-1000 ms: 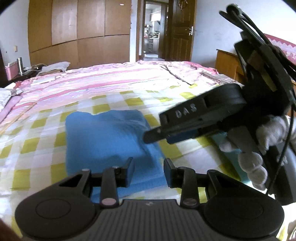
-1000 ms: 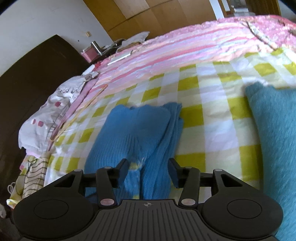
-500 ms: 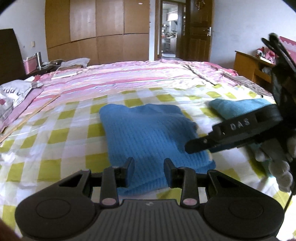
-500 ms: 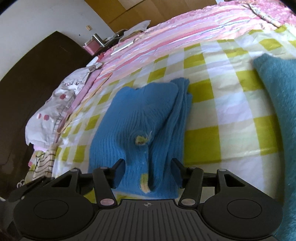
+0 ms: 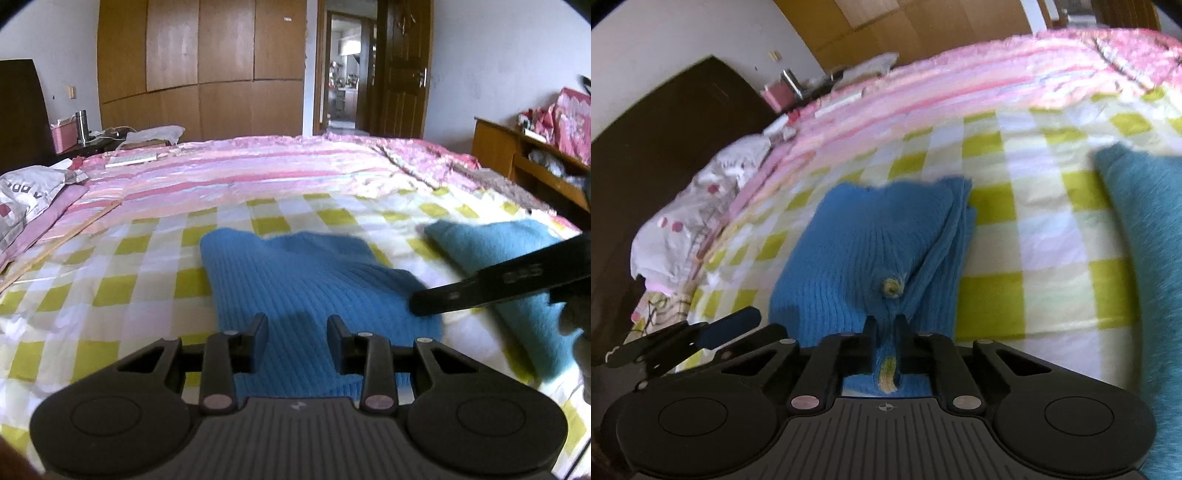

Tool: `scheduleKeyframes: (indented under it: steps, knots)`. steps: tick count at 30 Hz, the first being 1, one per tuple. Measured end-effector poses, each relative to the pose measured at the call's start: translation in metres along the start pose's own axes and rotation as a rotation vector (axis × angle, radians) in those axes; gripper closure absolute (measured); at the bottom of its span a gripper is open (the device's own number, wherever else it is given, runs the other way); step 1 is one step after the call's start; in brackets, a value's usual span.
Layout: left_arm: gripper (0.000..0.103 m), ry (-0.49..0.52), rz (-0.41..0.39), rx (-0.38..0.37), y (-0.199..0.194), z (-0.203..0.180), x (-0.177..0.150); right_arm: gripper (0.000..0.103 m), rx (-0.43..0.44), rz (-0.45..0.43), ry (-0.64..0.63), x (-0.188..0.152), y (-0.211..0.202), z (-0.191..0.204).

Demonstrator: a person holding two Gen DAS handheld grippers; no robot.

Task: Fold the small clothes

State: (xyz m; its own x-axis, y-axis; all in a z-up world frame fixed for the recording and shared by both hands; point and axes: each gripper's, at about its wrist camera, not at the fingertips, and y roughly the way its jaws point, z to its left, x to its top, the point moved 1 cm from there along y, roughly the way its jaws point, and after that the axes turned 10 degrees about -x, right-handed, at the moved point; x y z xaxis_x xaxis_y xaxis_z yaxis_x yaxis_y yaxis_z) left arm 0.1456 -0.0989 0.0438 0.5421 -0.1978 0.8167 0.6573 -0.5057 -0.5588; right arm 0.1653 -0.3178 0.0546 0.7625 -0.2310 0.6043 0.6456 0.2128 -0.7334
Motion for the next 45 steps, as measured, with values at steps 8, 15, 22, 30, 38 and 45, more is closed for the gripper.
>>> scheduleKeyframes:
  steps: [8, 15, 22, 30, 38, 45]
  knots:
    - [0.060, -0.017, 0.076, 0.028, 0.037, 0.003, -0.014, 0.096, -0.121, 0.042, 0.108, -0.022, 0.022, -0.033]
    - [0.058, 0.069, 0.082, 0.049, 0.037, -0.005, -0.020, 0.086, -0.140, 0.000, 0.031, -0.015, 0.008, -0.017]
    - [0.058, 0.051, 0.091, 0.045, 0.038, -0.003, -0.015, 0.070, -0.208, -0.116, -0.011, 0.013, 0.012, 0.009]
    - [0.057, 0.047, 0.093, 0.042, 0.039, -0.003, -0.016, 0.071, -0.205, -0.132, -0.098, 0.021, 0.028, 0.027]
    - [0.056, -0.021, 0.051, 0.006, 0.023, 0.013, -0.005, 0.072, -0.261, -0.066, -0.055, 0.013, 0.057, 0.007]
    - [0.049, -0.231, 0.053, -0.066, 0.027, 0.056, -0.004, 0.038, -0.268, -0.101, -0.088, 0.006, 0.048, 0.004]
